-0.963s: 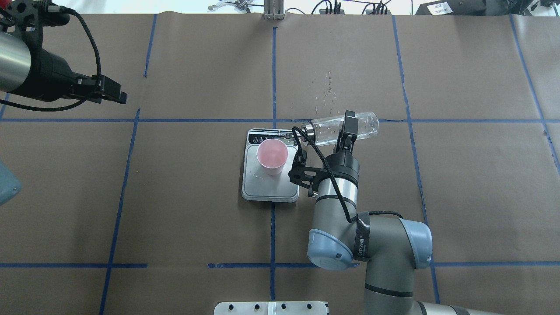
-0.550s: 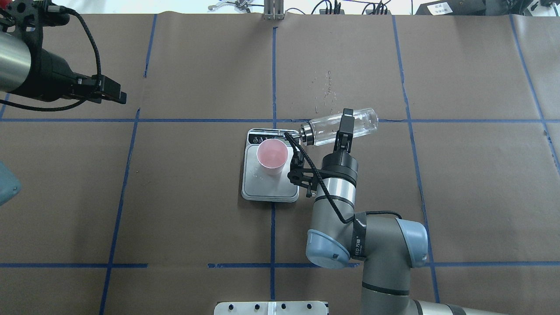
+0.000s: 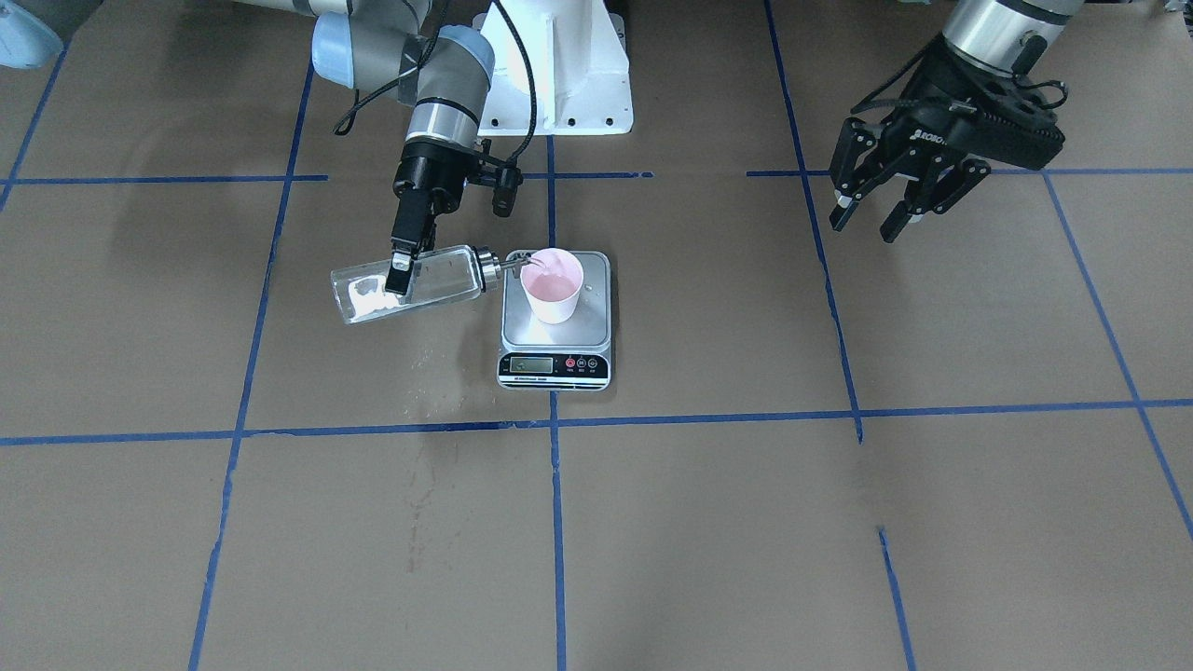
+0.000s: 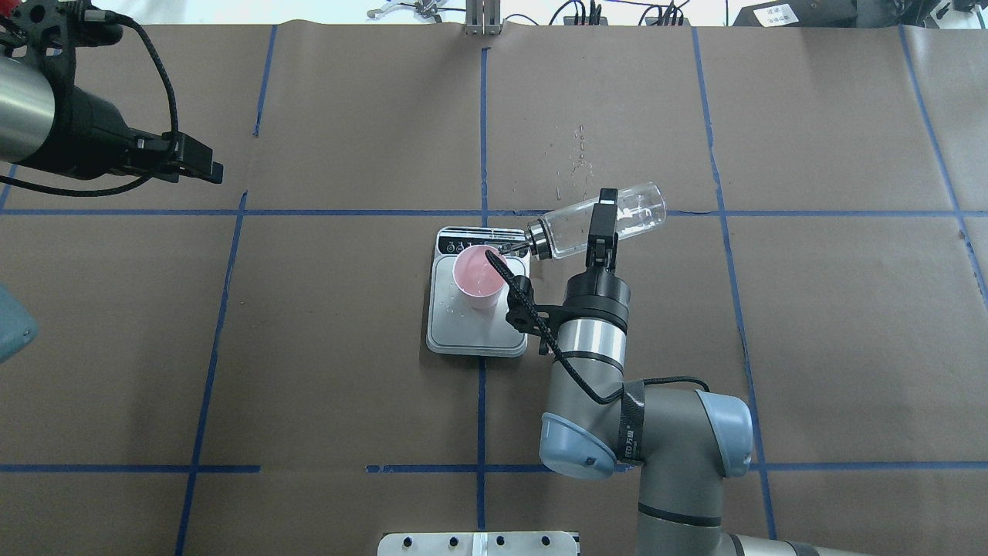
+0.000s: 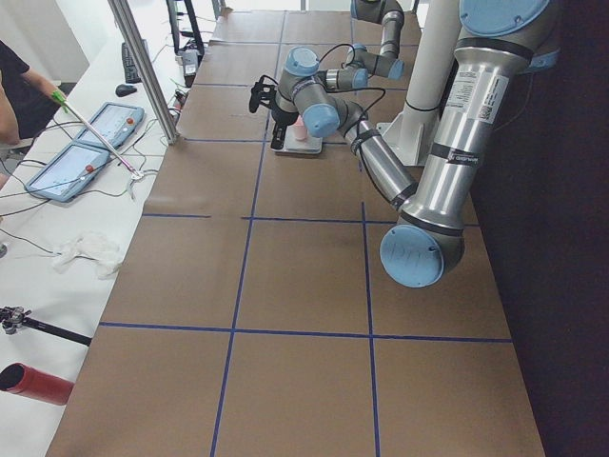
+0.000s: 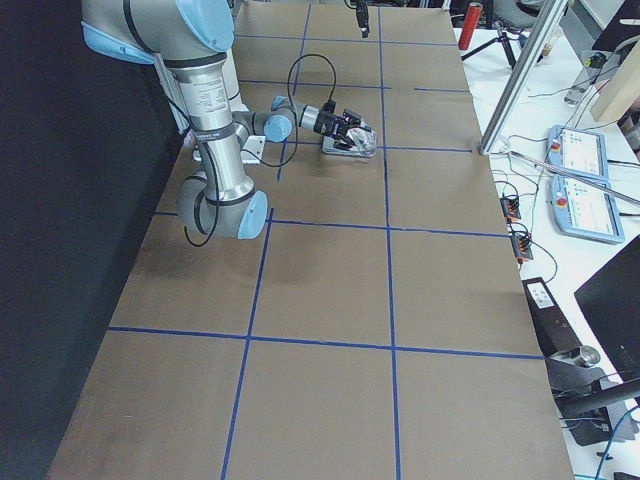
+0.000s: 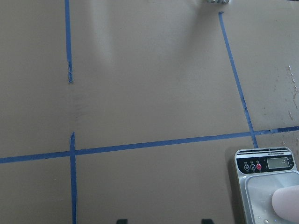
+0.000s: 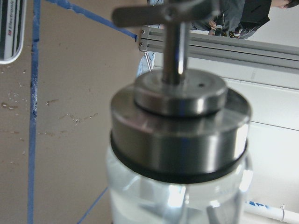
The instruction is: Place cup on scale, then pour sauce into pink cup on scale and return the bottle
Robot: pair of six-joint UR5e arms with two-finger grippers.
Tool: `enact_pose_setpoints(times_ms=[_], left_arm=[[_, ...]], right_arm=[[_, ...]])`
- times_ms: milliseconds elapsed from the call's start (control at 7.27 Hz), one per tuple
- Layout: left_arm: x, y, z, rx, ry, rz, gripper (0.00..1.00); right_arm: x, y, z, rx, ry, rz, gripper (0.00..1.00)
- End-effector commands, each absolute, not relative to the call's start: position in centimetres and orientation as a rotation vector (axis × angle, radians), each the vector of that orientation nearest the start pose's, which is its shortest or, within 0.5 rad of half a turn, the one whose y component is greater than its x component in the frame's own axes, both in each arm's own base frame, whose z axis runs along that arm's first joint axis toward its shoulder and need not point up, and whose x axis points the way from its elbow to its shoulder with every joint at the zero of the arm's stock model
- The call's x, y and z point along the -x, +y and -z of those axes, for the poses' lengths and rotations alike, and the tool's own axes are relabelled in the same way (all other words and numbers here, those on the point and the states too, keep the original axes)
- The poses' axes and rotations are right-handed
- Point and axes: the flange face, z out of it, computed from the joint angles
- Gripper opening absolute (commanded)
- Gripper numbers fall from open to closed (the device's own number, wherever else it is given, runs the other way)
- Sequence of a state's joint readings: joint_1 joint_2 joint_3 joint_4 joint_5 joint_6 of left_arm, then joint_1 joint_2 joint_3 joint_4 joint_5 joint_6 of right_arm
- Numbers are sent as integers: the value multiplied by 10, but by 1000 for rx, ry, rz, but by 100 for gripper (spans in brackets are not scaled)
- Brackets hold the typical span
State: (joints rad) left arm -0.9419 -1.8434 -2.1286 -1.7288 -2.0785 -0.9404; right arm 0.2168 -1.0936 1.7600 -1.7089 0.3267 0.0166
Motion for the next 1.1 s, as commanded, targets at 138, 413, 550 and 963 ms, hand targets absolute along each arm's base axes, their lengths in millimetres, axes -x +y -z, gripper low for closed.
enact_pose_setpoints(times_ms=[138, 413, 550, 963], left_arm=[[-230, -460, -247, -353, 1009, 32, 61], [-229, -460, -246, -354, 1011, 32, 62], [-230, -459, -246, -351, 1012, 32, 62], [-230, -459, -245, -353, 1014, 31, 62]], right_arm=[[547, -353, -279, -1148, 740, 854, 0], [548, -355, -281, -1148, 751, 852, 0], [548, -355, -281, -1149, 754, 851, 0], [545, -357, -274, -1175, 694, 780, 0]])
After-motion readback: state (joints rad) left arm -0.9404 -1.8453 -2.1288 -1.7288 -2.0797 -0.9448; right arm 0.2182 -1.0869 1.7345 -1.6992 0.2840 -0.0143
